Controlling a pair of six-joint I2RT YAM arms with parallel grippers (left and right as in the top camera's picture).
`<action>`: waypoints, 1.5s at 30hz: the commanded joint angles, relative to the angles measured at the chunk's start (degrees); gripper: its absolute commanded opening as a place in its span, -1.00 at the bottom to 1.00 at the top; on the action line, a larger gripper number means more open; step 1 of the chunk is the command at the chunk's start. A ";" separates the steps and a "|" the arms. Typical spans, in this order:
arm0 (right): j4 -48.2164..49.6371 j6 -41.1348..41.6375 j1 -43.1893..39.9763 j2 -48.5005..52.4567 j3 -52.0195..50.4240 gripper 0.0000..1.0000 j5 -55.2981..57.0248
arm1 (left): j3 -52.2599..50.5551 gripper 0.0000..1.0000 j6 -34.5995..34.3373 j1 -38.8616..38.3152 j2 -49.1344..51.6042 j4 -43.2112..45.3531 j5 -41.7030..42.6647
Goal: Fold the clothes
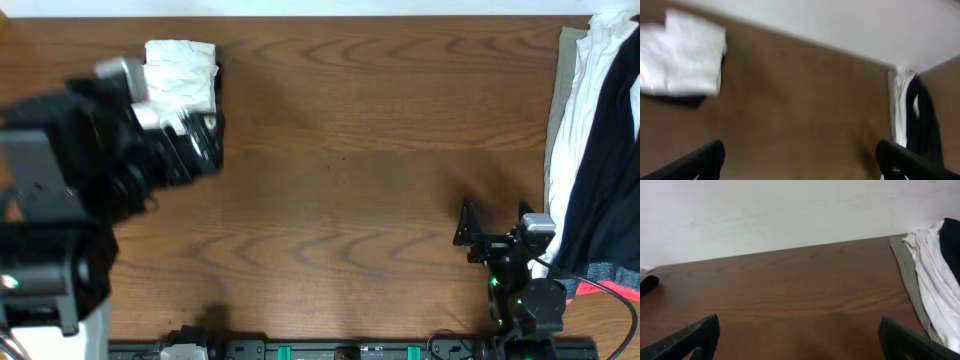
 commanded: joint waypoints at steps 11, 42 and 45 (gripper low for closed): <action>-0.17 -0.42 0.28 -0.37 -0.09 0.99 0.61 | -41.33 0.96 0.11 -0.31 -20.35 4.24 -6.27; -0.17 -0.42 0.28 -0.37 -0.09 0.99 0.63 | -86.53 0.96 0.37 -3.61 -42.40 62.27 -14.93; -0.17 -0.42 0.28 -0.37 -0.11 0.98 0.61 | -86.55 0.96 0.37 -3.85 -44.92 60.85 -15.69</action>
